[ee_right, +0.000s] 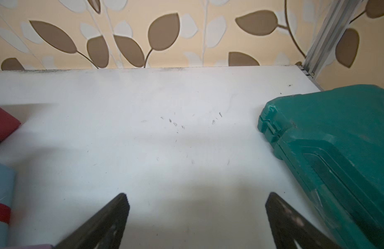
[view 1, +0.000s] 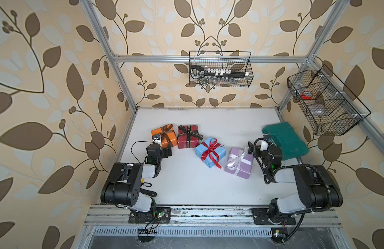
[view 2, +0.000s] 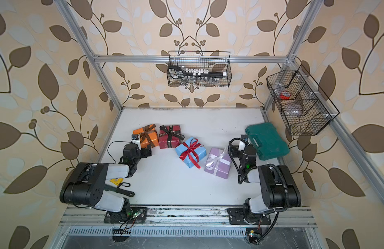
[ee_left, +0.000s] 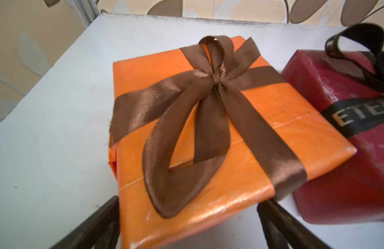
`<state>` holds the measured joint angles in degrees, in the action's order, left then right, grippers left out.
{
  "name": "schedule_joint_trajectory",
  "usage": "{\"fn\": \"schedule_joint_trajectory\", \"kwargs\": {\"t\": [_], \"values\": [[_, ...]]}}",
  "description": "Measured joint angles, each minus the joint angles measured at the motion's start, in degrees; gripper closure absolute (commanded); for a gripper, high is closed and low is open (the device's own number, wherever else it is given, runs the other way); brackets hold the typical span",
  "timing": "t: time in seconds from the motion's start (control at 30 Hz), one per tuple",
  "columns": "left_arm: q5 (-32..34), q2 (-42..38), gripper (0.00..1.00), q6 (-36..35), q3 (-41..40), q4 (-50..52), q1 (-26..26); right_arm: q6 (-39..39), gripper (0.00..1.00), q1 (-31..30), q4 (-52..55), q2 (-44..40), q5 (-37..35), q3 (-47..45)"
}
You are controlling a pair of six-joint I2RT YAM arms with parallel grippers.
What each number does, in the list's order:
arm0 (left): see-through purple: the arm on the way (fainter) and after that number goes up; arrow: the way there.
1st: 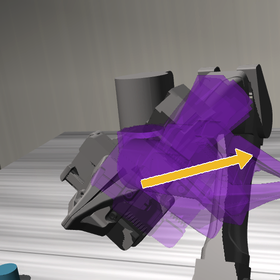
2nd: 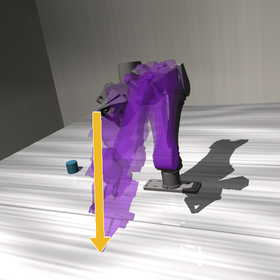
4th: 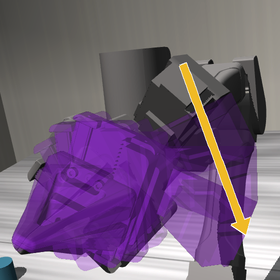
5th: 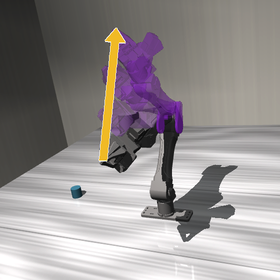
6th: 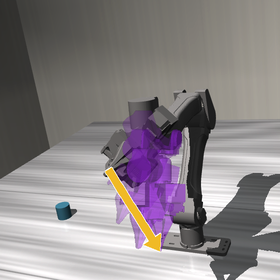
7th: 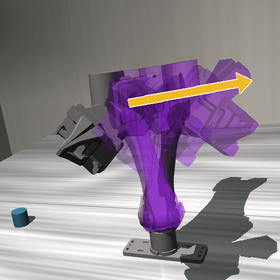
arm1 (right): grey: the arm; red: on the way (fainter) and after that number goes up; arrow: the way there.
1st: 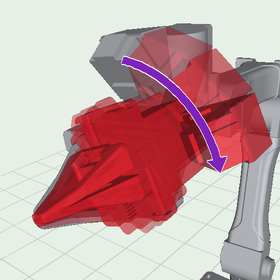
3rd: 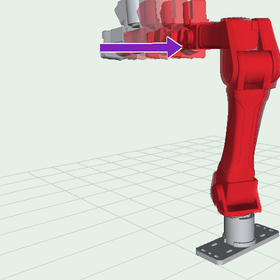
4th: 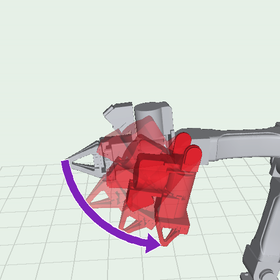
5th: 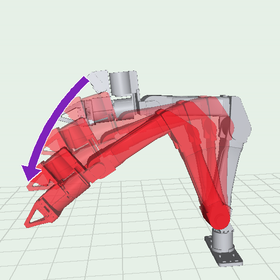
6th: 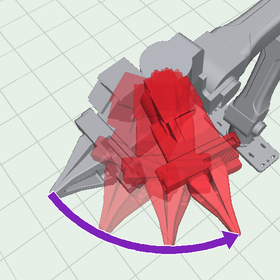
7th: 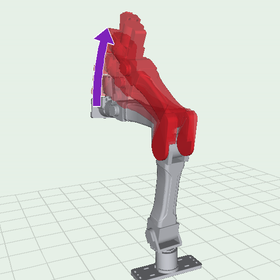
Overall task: Untie the ribbon bows on the gift boxes
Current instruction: Move the gift box to the center of the board.
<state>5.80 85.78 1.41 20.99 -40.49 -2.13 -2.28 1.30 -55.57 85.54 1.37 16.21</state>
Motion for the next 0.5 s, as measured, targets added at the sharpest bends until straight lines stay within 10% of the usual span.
{"fn": "schedule_joint_trajectory", "kwargs": {"t": [0.5], "values": [[-0.9, 0.0, 0.01, 0.0, 0.0, 0.0, 0.0, 0.0, 0.0, 0.0, 0.0, 0.0, 0.1, 0.0]]}}
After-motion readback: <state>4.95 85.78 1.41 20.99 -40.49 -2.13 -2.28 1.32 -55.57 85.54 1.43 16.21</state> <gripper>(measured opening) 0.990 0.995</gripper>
